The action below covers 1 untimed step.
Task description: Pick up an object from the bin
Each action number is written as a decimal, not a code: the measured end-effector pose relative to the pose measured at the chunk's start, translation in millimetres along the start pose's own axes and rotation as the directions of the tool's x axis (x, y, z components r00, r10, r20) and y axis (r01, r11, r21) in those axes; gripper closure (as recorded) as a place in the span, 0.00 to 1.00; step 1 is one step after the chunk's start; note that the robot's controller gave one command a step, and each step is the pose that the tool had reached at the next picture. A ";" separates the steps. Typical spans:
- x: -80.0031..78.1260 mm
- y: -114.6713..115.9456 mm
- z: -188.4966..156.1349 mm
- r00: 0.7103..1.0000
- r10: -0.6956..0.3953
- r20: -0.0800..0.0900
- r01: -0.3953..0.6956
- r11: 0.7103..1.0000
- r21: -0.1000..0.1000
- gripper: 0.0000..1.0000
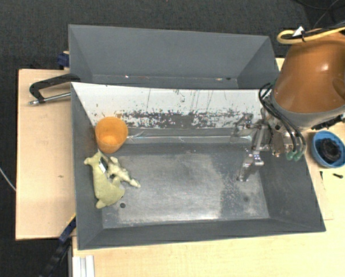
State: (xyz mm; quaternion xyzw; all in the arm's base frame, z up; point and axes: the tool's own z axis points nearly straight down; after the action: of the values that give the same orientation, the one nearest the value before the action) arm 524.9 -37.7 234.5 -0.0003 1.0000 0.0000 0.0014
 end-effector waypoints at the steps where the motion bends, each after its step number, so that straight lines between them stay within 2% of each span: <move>1: -31.8 98.1 107.6 0.998 -0.063 -0.008 0.063 0.998 -0.004 0.00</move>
Offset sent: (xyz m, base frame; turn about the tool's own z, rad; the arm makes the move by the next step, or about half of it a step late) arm 0.0327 0.0922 -0.1036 -0.0553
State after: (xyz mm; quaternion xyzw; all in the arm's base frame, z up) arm 556.9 60.5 127.1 -0.0320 0.9995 0.0021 -0.0025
